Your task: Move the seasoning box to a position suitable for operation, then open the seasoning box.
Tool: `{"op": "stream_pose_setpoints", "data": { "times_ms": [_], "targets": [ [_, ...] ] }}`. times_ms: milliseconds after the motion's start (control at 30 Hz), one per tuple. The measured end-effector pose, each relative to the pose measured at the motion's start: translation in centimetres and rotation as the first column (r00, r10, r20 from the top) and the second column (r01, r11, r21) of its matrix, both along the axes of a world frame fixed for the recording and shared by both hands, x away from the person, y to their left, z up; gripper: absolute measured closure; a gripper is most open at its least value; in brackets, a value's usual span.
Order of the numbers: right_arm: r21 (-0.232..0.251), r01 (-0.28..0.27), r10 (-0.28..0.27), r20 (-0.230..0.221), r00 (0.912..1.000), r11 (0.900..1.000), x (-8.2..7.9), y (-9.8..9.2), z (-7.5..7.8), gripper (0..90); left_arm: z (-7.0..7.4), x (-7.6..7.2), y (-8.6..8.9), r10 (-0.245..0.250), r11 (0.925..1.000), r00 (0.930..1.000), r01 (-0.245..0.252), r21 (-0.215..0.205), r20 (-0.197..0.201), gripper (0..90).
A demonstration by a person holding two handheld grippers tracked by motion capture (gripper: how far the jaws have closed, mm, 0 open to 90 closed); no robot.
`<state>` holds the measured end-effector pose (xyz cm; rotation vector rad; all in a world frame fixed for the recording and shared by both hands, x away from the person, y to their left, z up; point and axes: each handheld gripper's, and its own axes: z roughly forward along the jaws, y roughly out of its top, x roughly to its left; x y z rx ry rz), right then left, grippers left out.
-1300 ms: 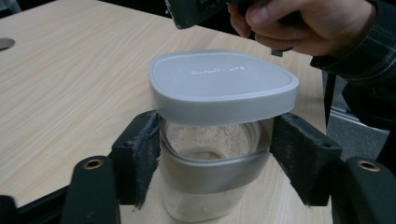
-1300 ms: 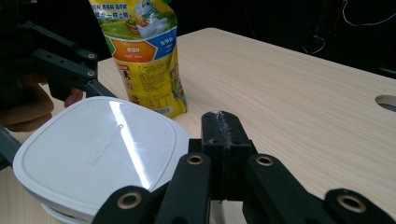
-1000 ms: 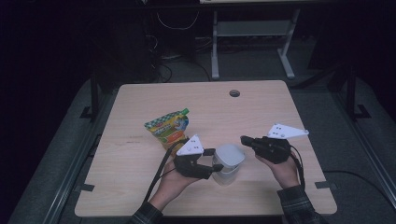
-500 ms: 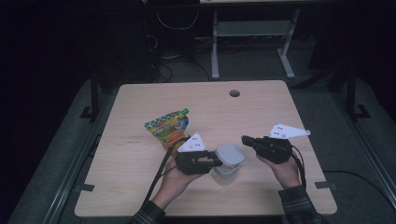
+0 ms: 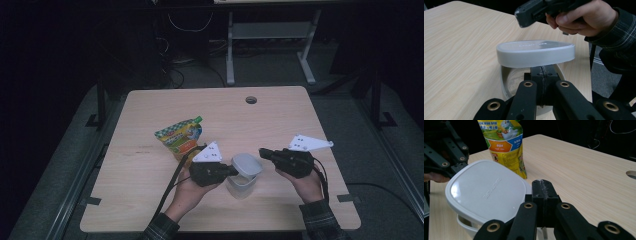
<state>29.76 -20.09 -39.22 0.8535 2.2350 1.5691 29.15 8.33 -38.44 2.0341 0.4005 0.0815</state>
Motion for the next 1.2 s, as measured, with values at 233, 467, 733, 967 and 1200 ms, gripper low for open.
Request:
{"op": "stream_pose_setpoints", "data": {
  "times_ms": [233, 467, 733, 967, 1200],
  "targets": [
    [-0.010, -0.009, 0.009, -0.007, 0.9999, 1.000, -0.2, 0.1, 0.0, 89.6, 0.5, 0.1, -0.1, 0.000, 0.9999, 1.0000, 0.000, -0.010, 0.006, 90.0],
    [-0.015, -0.018, 0.018, -0.019, 0.9997, 1.000, -0.2, 0.2, -0.3, 89.6, 0.8, 0.3, -0.3, -0.002, 0.9999, 1.0000, 0.002, -0.016, 0.008, 90.0],
    [-0.022, -0.021, 0.020, -0.034, 0.9992, 1.000, -0.2, 0.4, -0.7, 89.6, 1.0, 0.4, -0.4, -0.011, 0.9998, 0.9999, 0.012, -0.018, 0.012, 90.0],
    [-0.030, -0.024, 0.022, -0.045, 0.9987, 0.999, -0.1, 0.7, -1.0, 89.6, 1.3, 0.4, -0.7, -0.015, 0.9996, 0.9997, 0.016, -0.026, 0.018, 90.0],
    [-0.034, -0.023, 0.021, -0.049, 0.9986, 0.999, 0.0, 0.6, -1.1, 89.7, 1.7, 0.5, -0.9, -0.021, 0.9993, 0.9996, 0.022, -0.031, 0.019, 90.0]
  ]
}}
